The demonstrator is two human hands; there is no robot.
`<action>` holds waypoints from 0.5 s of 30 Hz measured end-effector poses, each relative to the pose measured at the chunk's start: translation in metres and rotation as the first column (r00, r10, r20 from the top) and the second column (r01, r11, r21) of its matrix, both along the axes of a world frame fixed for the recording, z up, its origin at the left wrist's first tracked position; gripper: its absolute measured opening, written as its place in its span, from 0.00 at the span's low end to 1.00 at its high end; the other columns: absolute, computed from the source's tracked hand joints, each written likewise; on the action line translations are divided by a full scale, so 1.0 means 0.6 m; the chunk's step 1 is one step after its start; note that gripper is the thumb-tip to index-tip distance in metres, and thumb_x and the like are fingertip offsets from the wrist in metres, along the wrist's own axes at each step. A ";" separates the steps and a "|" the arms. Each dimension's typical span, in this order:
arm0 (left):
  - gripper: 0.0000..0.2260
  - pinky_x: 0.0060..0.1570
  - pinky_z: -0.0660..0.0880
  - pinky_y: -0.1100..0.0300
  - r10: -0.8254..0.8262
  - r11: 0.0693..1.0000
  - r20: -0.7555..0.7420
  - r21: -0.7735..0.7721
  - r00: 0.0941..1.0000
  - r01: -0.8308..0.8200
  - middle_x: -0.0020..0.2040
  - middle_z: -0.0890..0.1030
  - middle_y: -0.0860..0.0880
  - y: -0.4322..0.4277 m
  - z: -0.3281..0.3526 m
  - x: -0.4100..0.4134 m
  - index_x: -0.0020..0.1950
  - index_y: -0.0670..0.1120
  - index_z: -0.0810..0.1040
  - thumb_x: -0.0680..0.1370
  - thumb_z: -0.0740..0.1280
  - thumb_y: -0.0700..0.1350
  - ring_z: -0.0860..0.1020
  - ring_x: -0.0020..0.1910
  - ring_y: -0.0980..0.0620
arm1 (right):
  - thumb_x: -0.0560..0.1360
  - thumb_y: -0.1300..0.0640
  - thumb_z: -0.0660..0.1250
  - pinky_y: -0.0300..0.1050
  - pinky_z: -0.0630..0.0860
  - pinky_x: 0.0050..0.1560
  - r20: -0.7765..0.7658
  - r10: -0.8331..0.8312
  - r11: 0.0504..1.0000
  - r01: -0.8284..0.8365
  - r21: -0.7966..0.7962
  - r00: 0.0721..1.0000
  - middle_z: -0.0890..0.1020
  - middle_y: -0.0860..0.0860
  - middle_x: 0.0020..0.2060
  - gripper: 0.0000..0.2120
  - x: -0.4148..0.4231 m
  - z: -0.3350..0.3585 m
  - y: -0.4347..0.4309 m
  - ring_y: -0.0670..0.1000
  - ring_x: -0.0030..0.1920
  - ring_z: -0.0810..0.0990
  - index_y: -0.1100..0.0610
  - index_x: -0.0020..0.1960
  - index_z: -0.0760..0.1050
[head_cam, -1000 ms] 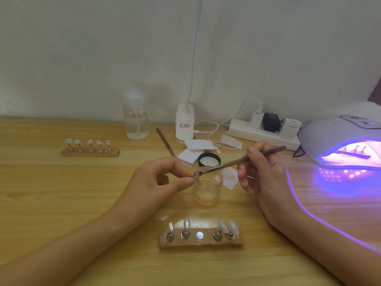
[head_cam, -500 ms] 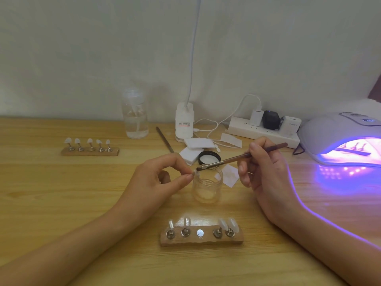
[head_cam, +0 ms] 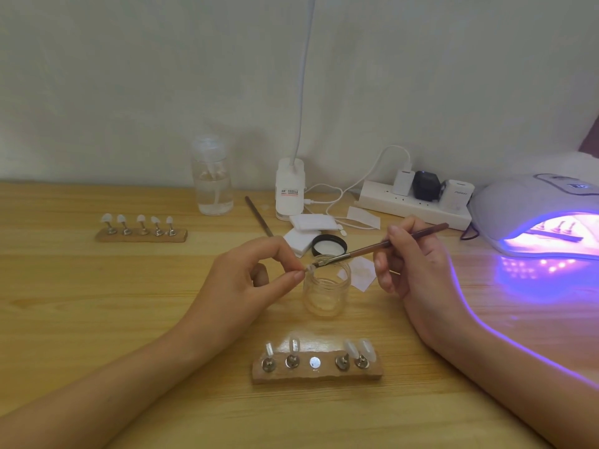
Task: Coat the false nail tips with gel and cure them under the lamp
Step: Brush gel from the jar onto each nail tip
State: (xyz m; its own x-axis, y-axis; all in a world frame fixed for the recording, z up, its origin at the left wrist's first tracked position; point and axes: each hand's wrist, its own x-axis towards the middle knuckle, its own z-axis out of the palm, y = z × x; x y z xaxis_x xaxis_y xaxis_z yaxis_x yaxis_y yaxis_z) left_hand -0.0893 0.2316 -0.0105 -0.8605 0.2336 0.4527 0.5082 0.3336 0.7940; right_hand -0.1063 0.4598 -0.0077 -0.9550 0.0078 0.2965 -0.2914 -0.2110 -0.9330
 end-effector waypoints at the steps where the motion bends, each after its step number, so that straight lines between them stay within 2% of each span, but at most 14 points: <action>1: 0.05 0.28 0.62 0.74 -0.002 1.000 -0.006 -0.003 1.000 0.002 0.25 0.73 0.65 0.001 0.000 0.000 0.41 0.46 0.80 0.75 0.73 0.40 0.64 0.23 0.59 | 0.77 0.50 0.64 0.36 0.69 0.24 -0.004 0.006 1.000 -0.006 -0.017 1.000 0.76 0.52 0.27 0.10 0.000 0.000 0.001 0.47 0.24 0.72 0.52 0.39 0.71; 5: 0.05 0.28 0.62 0.75 0.000 1.000 -0.010 0.000 1.000 0.000 0.25 0.73 0.66 0.001 0.001 0.000 0.40 0.46 0.80 0.75 0.73 0.39 0.63 0.23 0.59 | 0.79 0.51 0.64 0.37 0.70 0.25 -0.044 0.072 0.997 -0.073 -0.026 0.996 0.77 0.53 0.28 0.10 0.001 0.000 -0.002 0.48 0.25 0.73 0.53 0.40 0.72; 10: 0.04 0.28 0.61 0.73 0.008 1.000 0.003 0.005 1.000 -0.008 0.24 0.71 0.62 0.000 -0.001 -0.001 0.40 0.46 0.80 0.74 0.73 0.41 0.63 0.24 0.59 | 0.78 0.51 0.64 0.37 0.69 0.25 -0.010 0.007 1.000 -0.007 -0.003 1.000 0.76 0.52 0.27 0.10 0.000 0.000 0.000 0.48 0.24 0.72 0.52 0.39 0.71; 15: 0.05 0.28 0.62 0.74 0.008 1.000 -0.009 -0.005 1.000 -0.008 0.24 0.72 0.64 0.000 0.000 0.000 0.40 0.46 0.80 0.75 0.73 0.40 0.63 0.24 0.59 | 0.80 0.53 0.63 0.37 0.70 0.25 -0.038 0.060 0.998 -0.061 -0.019 0.997 0.76 0.53 0.27 0.10 0.002 0.000 -0.003 0.49 0.24 0.72 0.52 0.39 0.72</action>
